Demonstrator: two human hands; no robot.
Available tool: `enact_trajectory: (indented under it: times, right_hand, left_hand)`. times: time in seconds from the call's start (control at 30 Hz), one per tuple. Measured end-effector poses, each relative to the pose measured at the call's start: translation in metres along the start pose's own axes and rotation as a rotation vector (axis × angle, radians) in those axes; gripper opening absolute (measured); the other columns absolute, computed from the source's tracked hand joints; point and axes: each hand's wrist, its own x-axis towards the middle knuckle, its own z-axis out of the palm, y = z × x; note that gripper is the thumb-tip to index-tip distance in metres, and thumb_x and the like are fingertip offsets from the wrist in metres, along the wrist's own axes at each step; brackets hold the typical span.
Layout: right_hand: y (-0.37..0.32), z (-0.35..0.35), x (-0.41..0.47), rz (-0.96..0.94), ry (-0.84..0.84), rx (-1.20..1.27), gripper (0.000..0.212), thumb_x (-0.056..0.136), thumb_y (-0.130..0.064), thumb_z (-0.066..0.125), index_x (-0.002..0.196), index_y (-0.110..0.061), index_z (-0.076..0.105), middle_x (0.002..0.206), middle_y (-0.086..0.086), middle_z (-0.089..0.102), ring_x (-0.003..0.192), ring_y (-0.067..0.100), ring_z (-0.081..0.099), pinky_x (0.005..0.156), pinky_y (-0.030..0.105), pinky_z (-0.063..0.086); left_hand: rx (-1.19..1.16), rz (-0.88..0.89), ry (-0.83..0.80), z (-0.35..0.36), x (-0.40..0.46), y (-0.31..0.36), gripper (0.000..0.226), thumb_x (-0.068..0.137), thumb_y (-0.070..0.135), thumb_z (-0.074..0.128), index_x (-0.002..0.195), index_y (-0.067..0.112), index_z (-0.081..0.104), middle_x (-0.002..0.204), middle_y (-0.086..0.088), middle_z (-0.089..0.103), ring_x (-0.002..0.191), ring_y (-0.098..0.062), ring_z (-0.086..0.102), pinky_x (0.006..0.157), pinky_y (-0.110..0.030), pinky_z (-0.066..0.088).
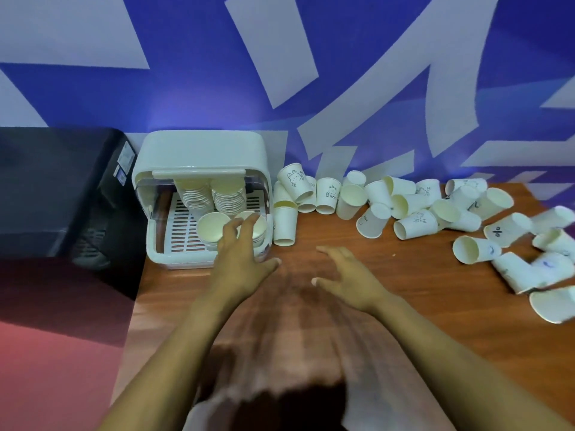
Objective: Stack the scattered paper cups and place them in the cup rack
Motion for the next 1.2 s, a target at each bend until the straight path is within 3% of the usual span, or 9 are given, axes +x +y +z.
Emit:
enact_trajectory:
  times: [0.2, 0.37, 0.73, 0.83, 1.03, 1.2]
  right_hand:
    - [0.027, -0.017, -0.036, 0.023, 0.007, 0.042, 0.068, 0.085, -0.031, 0.067, 0.144, -0.021, 0.035, 0.143, 0.001, 0.036, 0.128, 0.016, 0.042, 0.105, 0.023, 0.033]
    - [0.067, -0.043, -0.067, -0.002, 0.0, 0.058, 0.067, 0.085, -0.031, 0.067, 0.143, -0.022, 0.036, 0.141, 0.001, 0.038, 0.126, 0.015, 0.043, 0.106, 0.028, 0.036]
    - [0.224, -0.123, -0.162, 0.042, -0.011, 0.074, 0.066, 0.085, -0.033, 0.067, 0.143, -0.025, 0.036, 0.142, -0.002, 0.037, 0.123, 0.014, 0.045, 0.103, 0.028, 0.04]
    - [0.253, -0.133, -0.18, 0.061, -0.031, 0.083, 0.066, 0.085, -0.034, 0.067, 0.143, -0.027, 0.035, 0.143, -0.002, 0.036, 0.124, 0.015, 0.045, 0.104, 0.034, 0.041]
    - [0.284, -0.146, -0.193, 0.098, -0.012, 0.104, 0.067, 0.085, -0.034, 0.067, 0.143, -0.029, 0.034, 0.143, -0.004, 0.037, 0.123, 0.015, 0.046, 0.103, 0.035, 0.041]
    - [0.299, -0.157, -0.196, 0.123, 0.01, 0.062, 0.066, 0.085, -0.033, 0.067, 0.142, -0.028, 0.035, 0.144, -0.003, 0.037, 0.13, 0.013, 0.04, 0.105, 0.026, 0.034]
  left_hand:
    - [0.022, -0.007, -0.07, 0.033, -0.029, 0.024, 0.088, 0.075, 0.03, 0.077, 0.147, 0.028, 0.027, 0.144, -0.002, 0.025, 0.135, -0.022, 0.03, 0.109, -0.031, 0.028]
    - [0.069, -0.026, -0.048, 0.069, -0.047, 0.058, 0.085, 0.075, 0.033, 0.076, 0.146, 0.027, 0.028, 0.142, -0.004, 0.028, 0.134, -0.024, 0.033, 0.11, -0.039, 0.032]
    - [0.054, -0.019, -0.13, 0.232, -0.105, 0.18, 0.081, 0.077, 0.031, 0.074, 0.145, 0.029, 0.03, 0.141, 0.0, 0.029, 0.131, -0.022, 0.032, 0.109, -0.035, 0.032]
    - [0.081, -0.065, -0.168, 0.263, -0.12, 0.196, 0.081, 0.076, 0.031, 0.074, 0.144, 0.031, 0.031, 0.14, 0.0, 0.03, 0.13, -0.024, 0.034, 0.107, -0.036, 0.034]
    - [0.111, -0.046, -0.193, 0.286, -0.116, 0.217, 0.08, 0.078, 0.033, 0.073, 0.145, 0.032, 0.029, 0.141, 0.001, 0.029, 0.129, -0.023, 0.032, 0.106, -0.037, 0.035]
    - [0.124, -0.04, -0.243, 0.296, -0.102, 0.218, 0.08, 0.079, 0.034, 0.072, 0.146, 0.03, 0.027, 0.142, -0.001, 0.029, 0.131, -0.026, 0.032, 0.107, -0.038, 0.034]
